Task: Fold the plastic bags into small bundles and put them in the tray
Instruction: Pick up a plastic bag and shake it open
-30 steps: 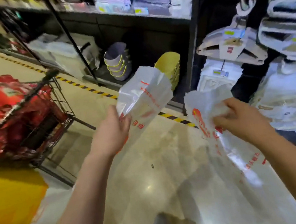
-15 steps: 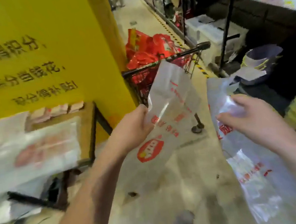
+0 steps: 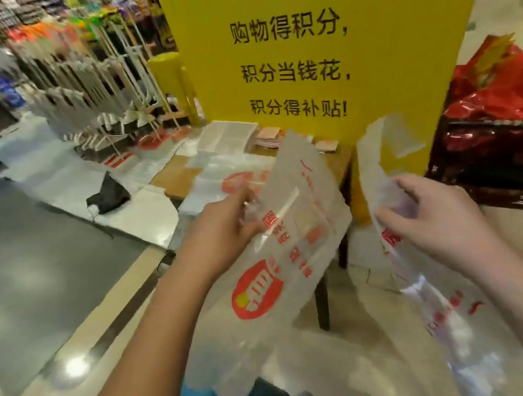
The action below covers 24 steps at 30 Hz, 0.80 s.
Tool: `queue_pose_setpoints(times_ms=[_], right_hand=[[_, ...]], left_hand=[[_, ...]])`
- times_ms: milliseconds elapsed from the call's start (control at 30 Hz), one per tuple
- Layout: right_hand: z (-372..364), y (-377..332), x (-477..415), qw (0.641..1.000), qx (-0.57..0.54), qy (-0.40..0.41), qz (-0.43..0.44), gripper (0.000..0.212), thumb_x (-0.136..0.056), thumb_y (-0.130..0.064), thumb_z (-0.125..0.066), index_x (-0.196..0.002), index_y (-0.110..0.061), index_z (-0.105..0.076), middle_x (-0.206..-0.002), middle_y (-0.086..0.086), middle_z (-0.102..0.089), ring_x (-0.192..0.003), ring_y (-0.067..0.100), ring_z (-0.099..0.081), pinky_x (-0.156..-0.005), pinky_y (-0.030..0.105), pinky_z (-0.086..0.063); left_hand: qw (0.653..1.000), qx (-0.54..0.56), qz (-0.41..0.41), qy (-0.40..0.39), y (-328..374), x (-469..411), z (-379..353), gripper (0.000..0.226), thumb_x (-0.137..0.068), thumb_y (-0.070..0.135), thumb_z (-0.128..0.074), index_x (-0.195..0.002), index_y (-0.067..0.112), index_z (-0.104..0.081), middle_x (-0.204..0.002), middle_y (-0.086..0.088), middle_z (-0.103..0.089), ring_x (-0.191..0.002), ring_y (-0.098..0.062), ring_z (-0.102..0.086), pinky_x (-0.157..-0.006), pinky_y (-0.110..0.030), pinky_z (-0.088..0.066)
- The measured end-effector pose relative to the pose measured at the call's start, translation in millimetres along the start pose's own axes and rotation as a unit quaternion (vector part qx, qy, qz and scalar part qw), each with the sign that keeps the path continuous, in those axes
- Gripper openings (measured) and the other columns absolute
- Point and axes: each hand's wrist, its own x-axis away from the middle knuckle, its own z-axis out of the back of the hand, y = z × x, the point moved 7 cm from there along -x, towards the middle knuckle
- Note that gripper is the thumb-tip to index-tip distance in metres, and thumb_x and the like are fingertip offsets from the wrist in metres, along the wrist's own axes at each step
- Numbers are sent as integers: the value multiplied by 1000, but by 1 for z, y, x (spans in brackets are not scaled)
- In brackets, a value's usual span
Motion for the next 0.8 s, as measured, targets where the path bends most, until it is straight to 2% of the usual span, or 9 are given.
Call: queue_pose_setpoints(times_ms=[67, 100, 200, 400, 467, 533, 633, 733, 800], right_hand=[[-18, -24, -25, 1000, 5, -6, 17, 33, -90, -27, -69, -122, -22, -62, -88, -8, -60, -72, 5, -49, -61, 27, -39], [-26, -35, -38, 1000, 9, -8, 26, 32, -90, -28, -69, -121, -25, -63, -90, -8, -64, -75, 10, -53, -62, 30, -40], [-51, -64, -76, 999, 21, -12, 48, 30, -89, -29, -69, -118, -31, -63, -93, -9, -69, -81, 12, -61, -60, 25, -42], [-88, -109, -144, 998, 37, -14, 48, 32, -87, -28, -71, -118, -29, -62, -91, -7, -69, -86, 16, -64, -63, 22, -40], [-99, -120, -165, 998, 34, -21, 58, 31, -87, -29, -71, -116, -30, -63, -88, -9, -68, -82, 12, -63, -60, 15, -36], [-106, -127, -183, 997, 29, -30, 66, 31, -86, -29, -72, -115, -30, -63, -86, -10, -68, -79, 9, -63, -58, 13, -35], [-115, -132, -216, 995, 20, -57, 75, 33, -84, -34, -73, -115, -36, -62, -79, -12, -67, -74, -4, -59, -61, 4, -36], [-114, -136, -248, 993, -9, -75, 93, 33, -83, -36, -74, -114, -41, -61, -75, -13, -69, -71, -4, -61, -60, 6, -38], [-111, -142, -268, 990, -34, -80, 111, 32, -84, -36, -75, -113, -41, -61, -75, -16, -69, -72, -2, -61, -61, 11, -41]], left_hand=[[999, -43, 1, 3, -28, -12, 16, 32, -94, 41, -64, -119, 29, -49, -97, 5, -66, -87, -16, -61, -65, -30, -47], [998, -62, 1, -1, -43, -19, 23, 31, -95, 40, -62, -121, 29, -47, -98, 4, -67, -90, -20, -62, -70, -35, -51], [997, -71, -1, -17, -86, -45, 44, 27, -96, 37, -60, -118, 30, -46, -93, 3, -66, -88, -22, -62, -74, -42, -53], [998, -34, 14, -56, -150, -113, 79, 15, -95, 38, -64, -105, 37, -53, -82, 15, -67, -82, -6, -63, -78, -39, -54], [998, -15, 7, -68, -160, -135, 88, 12, -94, 35, -65, -101, 35, -56, -80, 15, -67, -76, 1, -64, -75, -34, -54], [997, -13, -7, -76, -165, -154, 94, 7, -95, 34, -64, -97, 35, -57, -79, 17, -65, -74, 3, -63, -68, -29, -51], [996, -14, -18, -87, -171, -187, 103, 6, -94, 31, -63, -94, 33, -58, -81, 17, -65, -75, 1, -63, -65, -26, -48], [996, -41, -5, -75, -181, -223, 112, 11, -92, 32, -67, -89, 34, -57, -81, 14, -67, -77, -3, -64, -71, -30, -51], [997, -46, -2, -57, -187, -246, 117, 13, -90, 36, -69, -87, 35, -56, -78, 14, -67, -70, 3, -64, -69, -29, -52]])
